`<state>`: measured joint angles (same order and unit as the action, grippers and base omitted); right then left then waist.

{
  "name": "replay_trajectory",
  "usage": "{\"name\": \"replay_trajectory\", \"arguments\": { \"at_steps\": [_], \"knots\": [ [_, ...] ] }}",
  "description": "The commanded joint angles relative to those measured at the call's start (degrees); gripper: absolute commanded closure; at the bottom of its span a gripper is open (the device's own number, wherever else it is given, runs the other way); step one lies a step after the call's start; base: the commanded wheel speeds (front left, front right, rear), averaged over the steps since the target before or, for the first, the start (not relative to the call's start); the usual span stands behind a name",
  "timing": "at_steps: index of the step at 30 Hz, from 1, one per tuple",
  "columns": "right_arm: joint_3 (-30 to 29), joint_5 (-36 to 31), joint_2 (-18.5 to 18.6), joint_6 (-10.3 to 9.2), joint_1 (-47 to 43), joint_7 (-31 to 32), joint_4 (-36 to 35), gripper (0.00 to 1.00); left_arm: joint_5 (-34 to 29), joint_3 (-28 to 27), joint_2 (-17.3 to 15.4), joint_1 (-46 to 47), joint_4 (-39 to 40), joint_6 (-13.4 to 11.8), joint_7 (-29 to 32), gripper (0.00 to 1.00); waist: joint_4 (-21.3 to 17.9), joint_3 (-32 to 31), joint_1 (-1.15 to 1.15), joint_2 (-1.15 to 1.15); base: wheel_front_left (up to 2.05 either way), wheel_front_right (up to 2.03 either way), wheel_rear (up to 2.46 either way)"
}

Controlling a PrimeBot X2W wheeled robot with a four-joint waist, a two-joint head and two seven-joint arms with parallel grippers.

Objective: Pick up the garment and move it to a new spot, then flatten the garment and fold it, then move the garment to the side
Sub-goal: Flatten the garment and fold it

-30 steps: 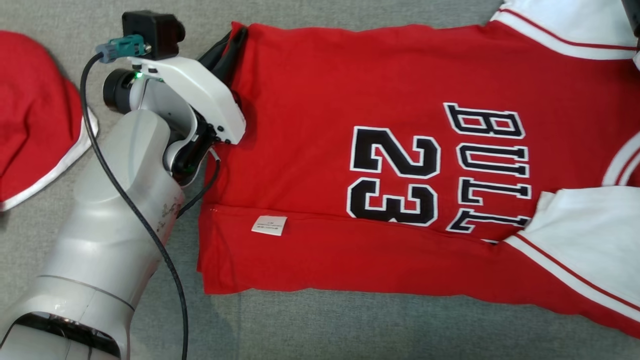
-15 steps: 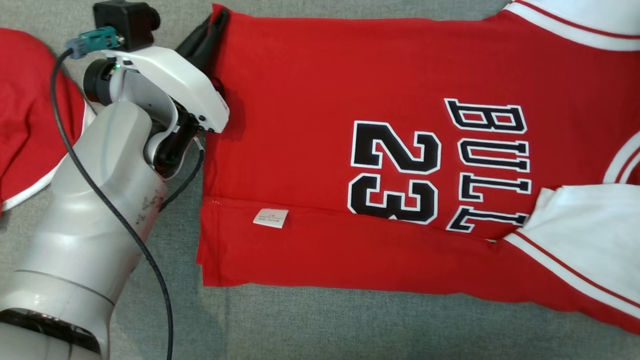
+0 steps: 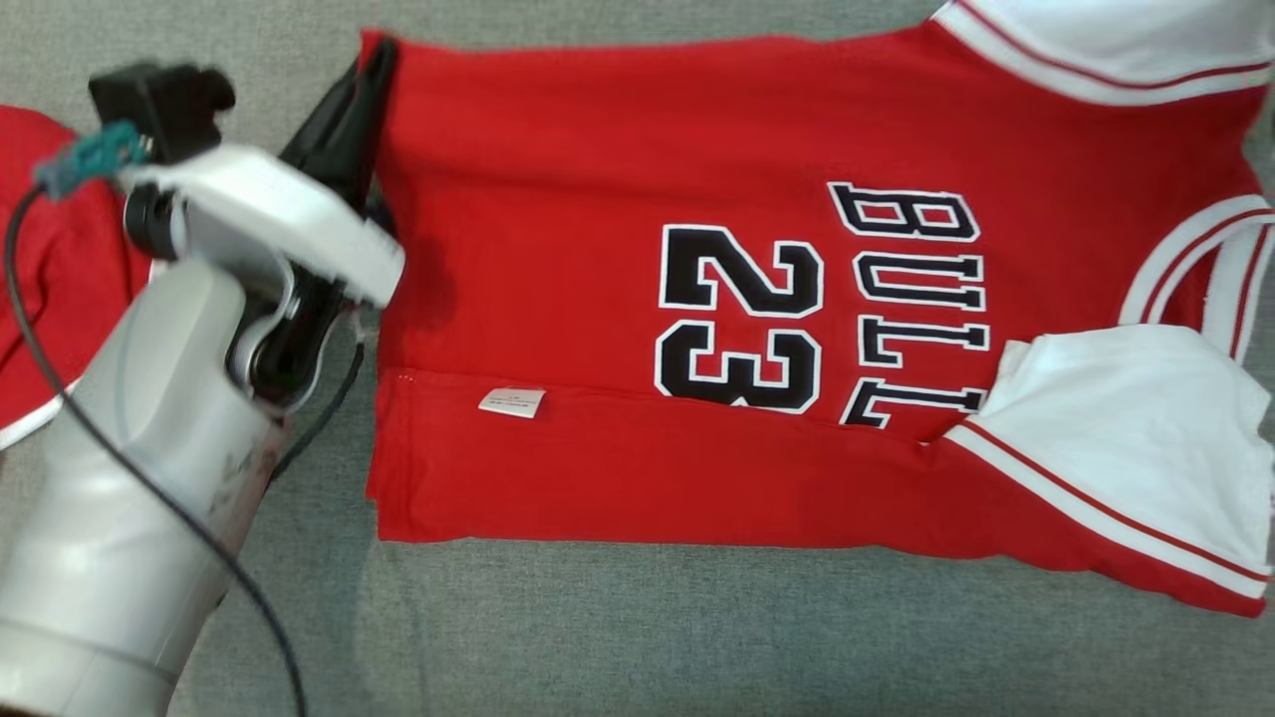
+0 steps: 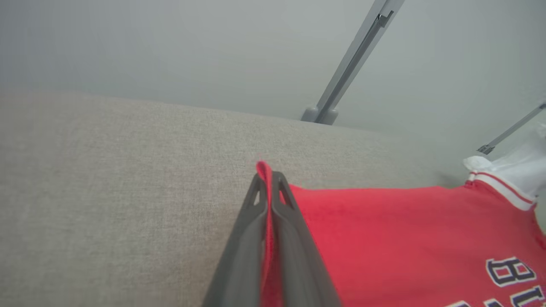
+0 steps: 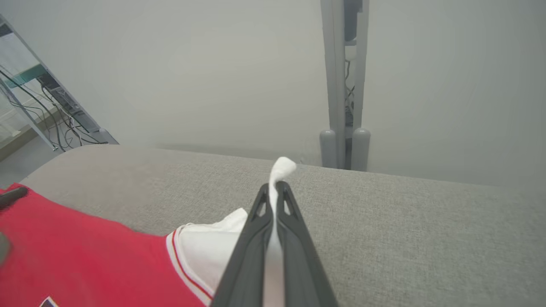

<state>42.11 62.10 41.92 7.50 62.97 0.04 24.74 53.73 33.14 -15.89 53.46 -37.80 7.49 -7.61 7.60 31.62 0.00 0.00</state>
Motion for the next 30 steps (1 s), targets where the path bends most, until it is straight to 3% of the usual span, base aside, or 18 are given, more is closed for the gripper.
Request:
{"name": "replay_trajectory", "arguments": {
  "at_steps": [1, 6, 12, 18, 24, 26, 27, 28, 29, 30],
  "knots": [
    [0.2, 1.5, 1.6, -0.02, -3.8, -1.7, -3.2, 1.0, 0.9, -0.7, -1.9, -2.9, 1.7, -0.1, -0.1, 1.0, -0.8, -0.8, 0.0, 0.0, 0.0, 0.0, 0.0],
    [-1.3, 5.6, 4.6, -0.01, -16.4, -7.2, -14.4, 1.0, 4.1, -2.4, -5.1, -11.9, 9.5, -1.2, 0.0, 1.0, -2.3, -2.5, 0.0, 0.0, 0.0, 0.0, 0.0],
    [-6.9, 7.7, 7.0, -0.02, -32.2, -13.6, -25.6, 1.0, 6.4, -4.6, -9.5, -21.2, 19.3, -4.5, 0.4, 1.0, -4.3, -3.5, 0.0, 0.0, 0.0, 0.0, 0.0],
    [-14.8, 7.7, 3.7, -0.01, -47.0, -15.2, -32.1, 1.0, 8.8, -6.5, -11.9, -27.6, 26.0, -7.6, 0.5, 1.0, -6.3, -3.9, 0.0, 0.0, 0.0, 0.0, 0.0],
    [-16.7, 5.1, -2.9, -0.01, -54.5, -15.3, -30.7, 1.0, 10.7, -6.8, -12.0, -31.9, 27.1, -9.2, 1.4, 1.0, -7.7, -4.2, 0.0, 0.0, 0.0, 0.0, 0.0],
    [-17.0, 2.3, -3.7, -0.02, -55.0, -15.0, -28.3, 1.0, 10.8, -6.4, -11.9, -32.9, 26.8, -9.9, 1.5, 0.84, -8.0, -4.3, 0.0, 0.0, 0.0, 0.0, 0.0],
    [-17.0, 2.3, -3.7, -0.02, -55.0, -15.0, -28.3, 1.0, 10.8, -6.4, -11.9, -32.9, 26.8, -9.9, 1.5, 0.84, -8.0, -4.3, 0.0, 0.0, 0.0, 0.0, 0.0],
    [-17.0, 1.8, -5.1, -0.01, -54.8, -15.0, -27.8, 0.62, 10.4, -6.3, -11.8, -33.3, 26.6, -10.4, 1.2, 0.15, -8.1, -4.4, 0.0, 0.0, 0.0, 0.0, 0.0],
    [-17.1, 0.8, -6.4, 0.0, -54.6, -15.1, -27.0, 0.37, 10.0, -6.3, -11.7, -33.5, 26.5, -10.8, 0.9, 0.0, -8.2, -4.5, 0.0, 0.0, 0.0, 0.0, 0.0],
    [-17.7, -0.7, -6.9, -0.01, -54.3, -15.1, -25.8, 0.0, 9.2, -6.1, -11.7, -33.6, 26.3, -11.5, 0.4, 0.0, -8.2, -4.6, 0.0, 0.0, 0.0, 0.0, 0.0]
  ]
}}
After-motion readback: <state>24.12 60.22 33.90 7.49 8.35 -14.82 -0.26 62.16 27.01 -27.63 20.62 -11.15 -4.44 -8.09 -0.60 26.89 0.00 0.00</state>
